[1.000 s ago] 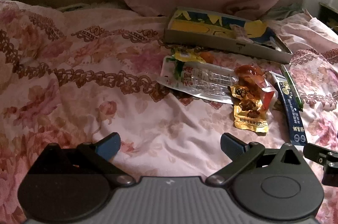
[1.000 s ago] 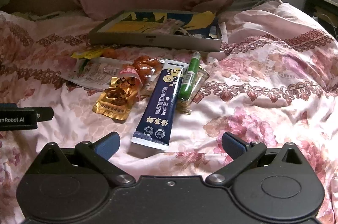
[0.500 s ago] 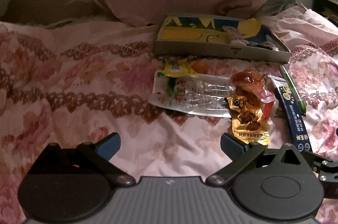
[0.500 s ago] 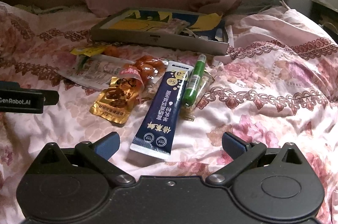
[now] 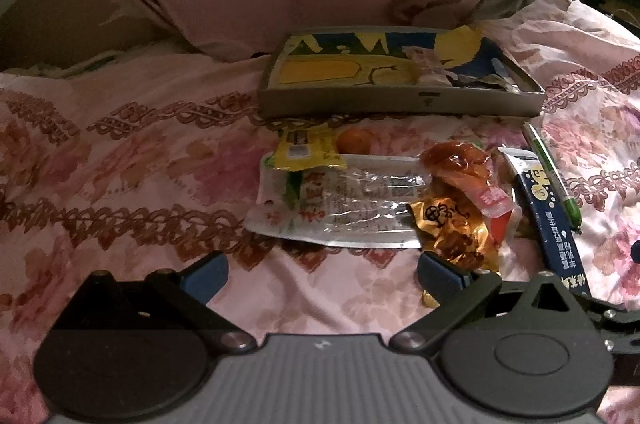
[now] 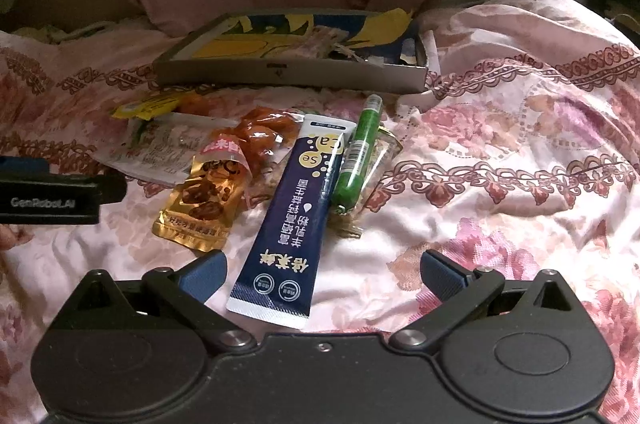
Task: Organize snacks
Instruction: 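Move the right gripper toward the navy-blue 'Ca' snack tube, then close the right gripper around the navy-blue tube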
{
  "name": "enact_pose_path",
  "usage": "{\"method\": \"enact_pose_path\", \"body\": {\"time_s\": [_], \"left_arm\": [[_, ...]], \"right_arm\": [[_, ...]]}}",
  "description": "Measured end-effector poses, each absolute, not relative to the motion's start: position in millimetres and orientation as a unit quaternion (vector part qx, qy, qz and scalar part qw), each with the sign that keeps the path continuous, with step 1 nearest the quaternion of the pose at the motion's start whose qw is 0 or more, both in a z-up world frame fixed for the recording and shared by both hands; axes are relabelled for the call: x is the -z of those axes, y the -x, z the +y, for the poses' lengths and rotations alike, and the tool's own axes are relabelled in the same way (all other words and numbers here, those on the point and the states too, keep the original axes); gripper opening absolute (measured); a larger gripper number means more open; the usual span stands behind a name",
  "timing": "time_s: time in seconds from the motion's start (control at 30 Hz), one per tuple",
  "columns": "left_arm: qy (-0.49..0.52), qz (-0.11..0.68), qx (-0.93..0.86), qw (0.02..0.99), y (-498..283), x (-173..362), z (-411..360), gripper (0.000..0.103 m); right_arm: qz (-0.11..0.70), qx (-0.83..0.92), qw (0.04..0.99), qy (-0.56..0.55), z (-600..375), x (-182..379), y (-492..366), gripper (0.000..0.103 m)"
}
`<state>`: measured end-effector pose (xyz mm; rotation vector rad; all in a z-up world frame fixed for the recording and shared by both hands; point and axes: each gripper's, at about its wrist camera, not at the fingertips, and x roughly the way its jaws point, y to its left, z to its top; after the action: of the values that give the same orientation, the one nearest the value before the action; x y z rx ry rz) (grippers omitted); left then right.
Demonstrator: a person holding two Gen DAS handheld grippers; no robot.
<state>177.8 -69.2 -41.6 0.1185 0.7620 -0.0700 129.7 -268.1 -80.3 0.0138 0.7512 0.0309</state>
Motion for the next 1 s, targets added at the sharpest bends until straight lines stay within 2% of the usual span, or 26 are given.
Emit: {"method": "enact_pose_path", "body": {"time_s": [0.63, 0.9, 1.0], "left_arm": [[-0.072, 0.391, 0.019, 0.917, -201.4, 56.3, -84.4, 0.103], [-0.074, 0.394, 0.019, 0.916, -202.7, 59.1, -92.2, 0.103], [-0.079, 0.393, 0.022, 0.916, -202.5, 59.6, -98.1, 0.103]], "right_arm": [[0.398, -0.045, 0.915, 0.042, -249.2, 103.7, -155.9, 0.101], [0.394, -0.011, 0.919, 0.028, -264.6, 97.6, -156.0, 0.085], [0.391, -0.013, 0.920, 0.021, -269.2, 94.5, -155.0, 0.071]]}}
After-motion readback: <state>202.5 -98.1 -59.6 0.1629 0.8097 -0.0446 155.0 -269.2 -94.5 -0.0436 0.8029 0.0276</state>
